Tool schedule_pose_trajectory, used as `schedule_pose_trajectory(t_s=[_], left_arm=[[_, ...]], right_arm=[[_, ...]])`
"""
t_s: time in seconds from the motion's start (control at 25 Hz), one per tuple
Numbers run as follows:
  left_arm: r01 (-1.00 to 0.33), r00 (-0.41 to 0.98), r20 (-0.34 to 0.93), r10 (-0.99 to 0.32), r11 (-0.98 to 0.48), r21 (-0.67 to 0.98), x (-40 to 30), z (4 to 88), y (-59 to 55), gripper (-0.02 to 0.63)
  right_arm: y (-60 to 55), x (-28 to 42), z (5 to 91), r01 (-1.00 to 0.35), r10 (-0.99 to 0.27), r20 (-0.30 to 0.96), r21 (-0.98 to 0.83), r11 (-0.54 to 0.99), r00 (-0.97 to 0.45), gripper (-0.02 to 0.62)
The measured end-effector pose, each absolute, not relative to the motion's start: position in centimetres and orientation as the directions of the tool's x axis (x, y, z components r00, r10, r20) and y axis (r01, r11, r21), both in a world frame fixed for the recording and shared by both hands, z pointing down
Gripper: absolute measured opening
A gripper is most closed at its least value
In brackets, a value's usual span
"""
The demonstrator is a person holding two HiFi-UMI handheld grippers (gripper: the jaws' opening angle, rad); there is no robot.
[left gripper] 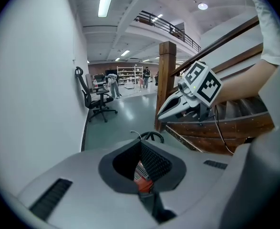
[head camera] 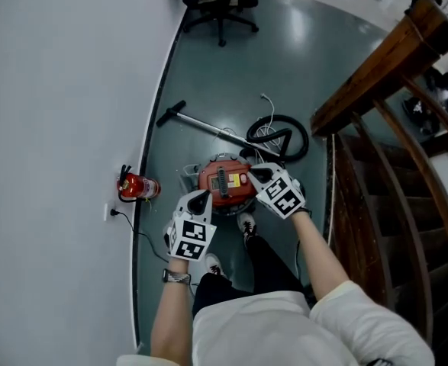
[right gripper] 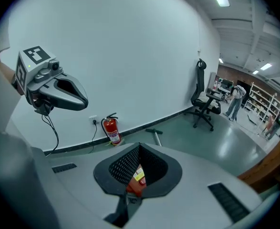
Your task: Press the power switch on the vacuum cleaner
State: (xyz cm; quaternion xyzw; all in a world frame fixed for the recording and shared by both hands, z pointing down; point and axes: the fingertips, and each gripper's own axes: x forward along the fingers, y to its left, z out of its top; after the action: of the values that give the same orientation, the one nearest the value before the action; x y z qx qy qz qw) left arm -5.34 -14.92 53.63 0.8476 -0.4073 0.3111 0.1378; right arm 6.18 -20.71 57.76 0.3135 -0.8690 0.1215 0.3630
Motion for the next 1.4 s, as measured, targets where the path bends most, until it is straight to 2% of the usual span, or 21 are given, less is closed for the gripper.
schedule_pose_trajectory(t_s=[1.0,1.4], left_arm=[[-0.666,0.544,0.532,-0.649,-0.719,-0.196,-7.3,43.4,-10.9,0.0],[-0.58,0.586,0.505,-0.634,-0.763,-0.285,-6.0,38.4,-7.6,0.0]], right_arm=[[-13.1,7.5,43.6,-0.647,-0.627,0.631,0.249,0.721,-0.456,0.028],[-10.0,7.5,36.8,-0.652,-0.694,0.571,0.33,0.683,-0.438,0.028]])
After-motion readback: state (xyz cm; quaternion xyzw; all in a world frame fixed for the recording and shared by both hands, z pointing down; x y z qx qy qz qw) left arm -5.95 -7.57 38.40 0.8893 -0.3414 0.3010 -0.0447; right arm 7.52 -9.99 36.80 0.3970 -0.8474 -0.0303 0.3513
